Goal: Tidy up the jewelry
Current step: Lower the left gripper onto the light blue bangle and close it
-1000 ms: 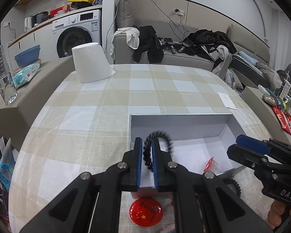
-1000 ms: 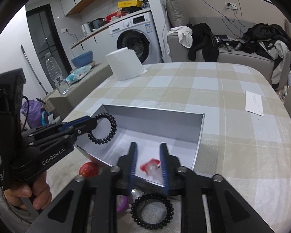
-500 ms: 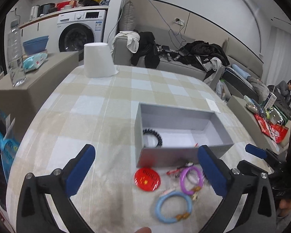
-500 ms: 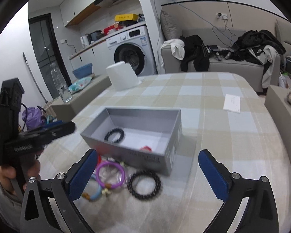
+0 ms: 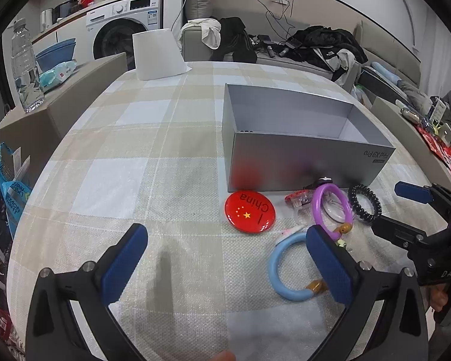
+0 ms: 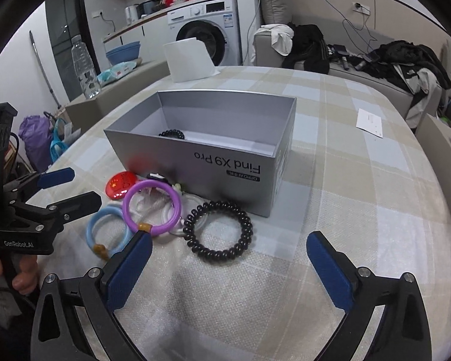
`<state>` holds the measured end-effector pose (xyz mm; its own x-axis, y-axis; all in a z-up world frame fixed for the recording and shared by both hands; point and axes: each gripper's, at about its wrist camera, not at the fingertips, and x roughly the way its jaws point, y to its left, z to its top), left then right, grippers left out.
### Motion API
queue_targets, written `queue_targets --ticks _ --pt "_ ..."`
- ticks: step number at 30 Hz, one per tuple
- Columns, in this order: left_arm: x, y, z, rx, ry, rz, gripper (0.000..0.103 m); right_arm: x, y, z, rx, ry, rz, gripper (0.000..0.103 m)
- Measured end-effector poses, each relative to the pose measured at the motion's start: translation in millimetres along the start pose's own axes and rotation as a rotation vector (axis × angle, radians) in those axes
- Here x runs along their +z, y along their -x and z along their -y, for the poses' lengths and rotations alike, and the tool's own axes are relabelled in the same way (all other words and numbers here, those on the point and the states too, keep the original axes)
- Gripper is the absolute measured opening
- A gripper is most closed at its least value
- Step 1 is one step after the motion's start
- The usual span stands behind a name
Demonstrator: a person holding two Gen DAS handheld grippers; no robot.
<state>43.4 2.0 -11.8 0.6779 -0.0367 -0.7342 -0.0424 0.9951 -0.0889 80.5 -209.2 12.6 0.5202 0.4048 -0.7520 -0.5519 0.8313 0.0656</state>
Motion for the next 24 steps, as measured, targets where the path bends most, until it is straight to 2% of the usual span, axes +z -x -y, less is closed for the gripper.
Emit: queue_targets --ticks 4,6,8,9,11,12,14,16,21,23,24 --pt "-5 2 -1 0.026 -0.016 -0.001 0.102 -1 -5 -2 0.013 0.015 -0.023 0.092" --pt "-7 2 0 0.016 -0.022 -0.007 0.102 -2 -5 -4 0.036 0.025 -0.030 0.079" --pt "-9 3 0 -0.011 -0.026 -0.012 0.100 -2 -7 -5 0.036 0.036 -0.036 0.076" --pt "-9 3 1 -0.021 -0.030 -0.014 0.098 -2 -8 -7 0.039 0.042 -0.042 0.071" --pt "-8 3 2 -0.034 -0.042 -0.020 0.081 -2 -9 -9 0.042 0.056 -0.048 0.067" --pt "-8 2 4 -0.042 -0.050 -0.028 0.076 -2 -9 -10 0.039 0.060 -0.048 0.067" --pt "-10 -1 6 -0.060 -0.061 -0.052 0.058 0 -11 -12 0.040 0.065 -0.051 0.066" --pt "-11 -3 8 -0.073 -0.069 -0.067 0.053 2 -13 -14 0.035 0.075 -0.052 0.064" --pt "-13 -1 15 -0.099 -0.102 -0.077 0.048 2 -15 -17 0.011 0.098 -0.053 0.059" --pt "-14 0 17 -0.101 -0.119 -0.074 0.034 3 -14 -15 0.011 0.094 -0.052 0.058" --pt "-14 0 18 -0.103 -0.129 -0.074 0.031 3 -14 -14 0.011 0.091 -0.053 0.056"
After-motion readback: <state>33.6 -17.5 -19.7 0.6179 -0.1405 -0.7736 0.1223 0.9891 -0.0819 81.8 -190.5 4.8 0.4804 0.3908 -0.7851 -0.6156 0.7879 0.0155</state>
